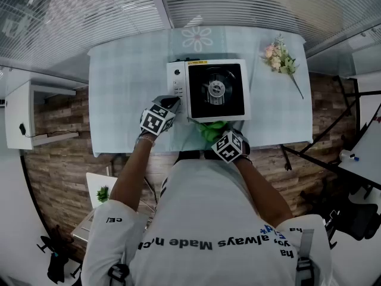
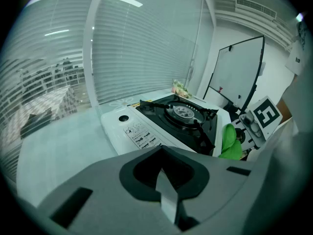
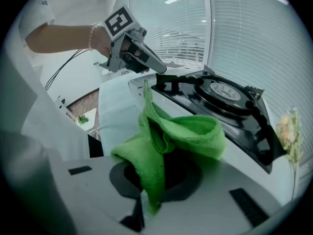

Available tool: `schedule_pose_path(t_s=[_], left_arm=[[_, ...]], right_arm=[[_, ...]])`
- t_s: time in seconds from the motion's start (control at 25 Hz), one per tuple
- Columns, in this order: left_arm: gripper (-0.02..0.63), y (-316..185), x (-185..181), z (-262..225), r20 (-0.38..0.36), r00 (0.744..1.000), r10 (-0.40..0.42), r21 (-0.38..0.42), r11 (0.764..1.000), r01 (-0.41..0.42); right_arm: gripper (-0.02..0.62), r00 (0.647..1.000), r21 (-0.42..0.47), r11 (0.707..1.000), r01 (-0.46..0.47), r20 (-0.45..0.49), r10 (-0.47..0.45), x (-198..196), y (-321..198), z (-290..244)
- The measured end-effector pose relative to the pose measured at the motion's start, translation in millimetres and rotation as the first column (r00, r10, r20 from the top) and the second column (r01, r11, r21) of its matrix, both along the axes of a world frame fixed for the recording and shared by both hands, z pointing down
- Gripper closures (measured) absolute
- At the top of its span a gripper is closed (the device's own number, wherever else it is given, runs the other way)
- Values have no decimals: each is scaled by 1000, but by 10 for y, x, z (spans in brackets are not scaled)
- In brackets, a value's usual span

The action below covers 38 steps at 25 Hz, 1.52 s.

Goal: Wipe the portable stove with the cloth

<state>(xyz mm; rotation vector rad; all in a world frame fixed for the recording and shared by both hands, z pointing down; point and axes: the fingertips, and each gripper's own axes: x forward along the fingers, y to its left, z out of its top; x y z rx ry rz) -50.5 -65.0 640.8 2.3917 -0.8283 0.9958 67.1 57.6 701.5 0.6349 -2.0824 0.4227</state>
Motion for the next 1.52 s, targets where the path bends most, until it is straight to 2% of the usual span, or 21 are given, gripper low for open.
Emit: schedule_pose_path(t_s=[1.12,1.52], left_arm=[[595,3,1,11,9,1000,-24,-13,1000,25],[595,11,0,12,2,999,-34,-29,999,34]], right_arm=[[569,979,-30,981,-190,-84,187,1225,-82,44],[569,971,-30,978,-206,-130,200,1551,-92,68]])
